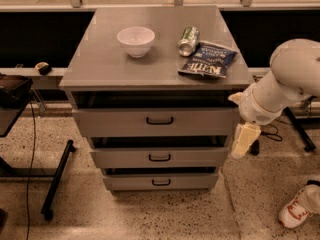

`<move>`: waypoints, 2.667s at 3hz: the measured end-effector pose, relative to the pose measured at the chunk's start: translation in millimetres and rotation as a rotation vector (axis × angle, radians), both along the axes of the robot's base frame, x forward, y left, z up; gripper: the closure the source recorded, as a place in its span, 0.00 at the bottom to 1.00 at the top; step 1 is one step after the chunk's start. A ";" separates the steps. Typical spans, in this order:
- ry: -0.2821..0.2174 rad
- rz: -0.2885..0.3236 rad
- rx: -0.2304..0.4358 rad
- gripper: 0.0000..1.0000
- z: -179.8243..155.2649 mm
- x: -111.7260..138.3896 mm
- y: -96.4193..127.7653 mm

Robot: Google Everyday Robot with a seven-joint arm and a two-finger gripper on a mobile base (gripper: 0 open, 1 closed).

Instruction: Open top drawer

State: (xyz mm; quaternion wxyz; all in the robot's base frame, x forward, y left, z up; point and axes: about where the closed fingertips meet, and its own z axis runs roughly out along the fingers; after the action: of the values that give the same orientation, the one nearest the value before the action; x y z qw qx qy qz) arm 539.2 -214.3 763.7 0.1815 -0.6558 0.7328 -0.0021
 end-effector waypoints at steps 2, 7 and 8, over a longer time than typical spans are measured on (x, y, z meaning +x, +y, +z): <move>-0.028 0.121 -0.059 0.00 -53.2 39.4 9.2; -0.029 0.212 -0.101 0.67 -80.5 67.7 31.5; -0.029 0.212 -0.101 0.50 -77.7 67.7 31.5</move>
Offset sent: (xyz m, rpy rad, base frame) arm 0.0636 0.0196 -0.0983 -0.1419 -0.0335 0.2010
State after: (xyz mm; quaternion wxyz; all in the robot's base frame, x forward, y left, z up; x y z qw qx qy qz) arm 606.9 -182.8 686.1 0.1579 -0.7377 0.6557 -0.0293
